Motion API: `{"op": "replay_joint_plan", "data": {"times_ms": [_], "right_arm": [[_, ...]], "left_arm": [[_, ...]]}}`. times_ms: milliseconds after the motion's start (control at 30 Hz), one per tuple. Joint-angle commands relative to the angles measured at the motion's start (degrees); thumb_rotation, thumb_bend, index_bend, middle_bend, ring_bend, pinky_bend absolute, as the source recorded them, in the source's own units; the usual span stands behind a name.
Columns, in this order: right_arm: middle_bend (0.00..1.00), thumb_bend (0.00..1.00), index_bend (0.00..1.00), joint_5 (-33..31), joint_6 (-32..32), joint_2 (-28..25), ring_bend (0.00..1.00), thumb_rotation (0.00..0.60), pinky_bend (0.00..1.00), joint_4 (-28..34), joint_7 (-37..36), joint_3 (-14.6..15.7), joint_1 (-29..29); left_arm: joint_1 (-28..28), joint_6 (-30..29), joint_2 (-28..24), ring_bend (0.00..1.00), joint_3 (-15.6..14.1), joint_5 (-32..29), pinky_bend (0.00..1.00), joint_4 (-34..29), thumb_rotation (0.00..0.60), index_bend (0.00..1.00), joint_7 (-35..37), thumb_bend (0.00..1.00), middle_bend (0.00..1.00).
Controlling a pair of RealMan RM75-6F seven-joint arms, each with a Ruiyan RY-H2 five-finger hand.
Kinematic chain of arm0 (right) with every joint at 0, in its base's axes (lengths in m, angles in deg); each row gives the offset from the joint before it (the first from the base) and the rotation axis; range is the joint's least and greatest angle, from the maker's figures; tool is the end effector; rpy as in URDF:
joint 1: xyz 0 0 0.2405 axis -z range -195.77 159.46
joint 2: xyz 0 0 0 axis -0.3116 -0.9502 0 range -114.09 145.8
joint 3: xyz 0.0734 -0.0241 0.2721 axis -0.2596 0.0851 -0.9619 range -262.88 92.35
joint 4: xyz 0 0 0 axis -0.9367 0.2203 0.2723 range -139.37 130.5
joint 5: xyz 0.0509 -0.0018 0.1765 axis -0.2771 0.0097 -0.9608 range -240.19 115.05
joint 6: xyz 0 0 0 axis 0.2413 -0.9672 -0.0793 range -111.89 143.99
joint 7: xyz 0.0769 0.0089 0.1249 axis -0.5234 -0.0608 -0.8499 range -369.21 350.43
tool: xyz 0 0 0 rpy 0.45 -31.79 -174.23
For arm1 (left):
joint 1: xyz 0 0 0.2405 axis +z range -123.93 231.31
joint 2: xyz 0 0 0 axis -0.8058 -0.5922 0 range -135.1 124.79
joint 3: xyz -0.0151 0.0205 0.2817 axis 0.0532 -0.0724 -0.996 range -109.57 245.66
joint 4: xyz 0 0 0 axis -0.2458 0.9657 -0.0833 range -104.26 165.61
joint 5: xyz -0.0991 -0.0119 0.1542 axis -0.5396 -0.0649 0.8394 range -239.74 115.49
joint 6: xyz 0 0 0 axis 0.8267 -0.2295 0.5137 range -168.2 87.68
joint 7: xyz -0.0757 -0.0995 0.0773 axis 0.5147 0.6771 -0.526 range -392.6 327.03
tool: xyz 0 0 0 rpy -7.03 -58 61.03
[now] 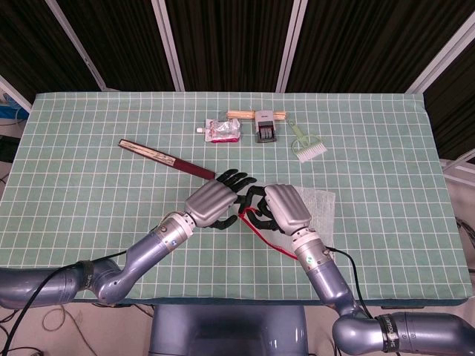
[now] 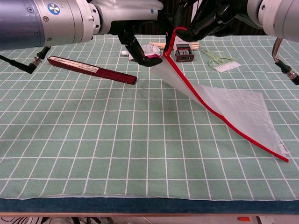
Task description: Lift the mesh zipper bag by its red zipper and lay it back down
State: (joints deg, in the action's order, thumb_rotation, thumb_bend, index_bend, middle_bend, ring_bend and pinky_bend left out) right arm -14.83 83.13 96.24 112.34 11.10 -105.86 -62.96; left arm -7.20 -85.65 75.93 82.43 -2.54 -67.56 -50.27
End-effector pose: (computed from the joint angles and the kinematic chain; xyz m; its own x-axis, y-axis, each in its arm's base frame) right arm -0.0735 -0.3321 0.0815 -0.0152 -0.2969 0.9548 -0.9539 -0.2819 -0.1028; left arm -0.0213 0.3669 0.0292 0.4513 0.3053 0.8385 0.7285 -0.6687 -0.1486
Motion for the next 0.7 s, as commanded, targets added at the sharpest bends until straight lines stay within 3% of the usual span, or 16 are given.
{"op": "replay_joint_plan", "data": {"times_ms": [33,400,700], "right_arm": [[1.0,0.61,0.74,0.06,-0.01,-0.14,1.0,0.6,0.94,-0.02,-0.17,0.14,0.0],[1.0,0.61,0.74,0.18,0.24,-0.3,1.0,0.6,0.94,0.47,-0.81,0.29,-0.25],[1.0,0.61,0.74,0.44,0.9,-0.44,1.0,0.6,0.94,1.11,-1.2,0.56,-0.15]], "left_arm": [[-0.06,-0.3,0.13,0.0,-0.09,-0.22,0.04,0.11,0.6,0.54,0.07,0.41,0.09],[-0.35,-1.62,1.75,0.0,-0.52,-0.28,0.04,0.67,0.6,0.54,0.39,0.41,0.09],[0.32,-4.29,3.23,0.0,-0.55,0.63,0.05,1.1,0.6,0.61,0.91,0.41,0.12]]}}
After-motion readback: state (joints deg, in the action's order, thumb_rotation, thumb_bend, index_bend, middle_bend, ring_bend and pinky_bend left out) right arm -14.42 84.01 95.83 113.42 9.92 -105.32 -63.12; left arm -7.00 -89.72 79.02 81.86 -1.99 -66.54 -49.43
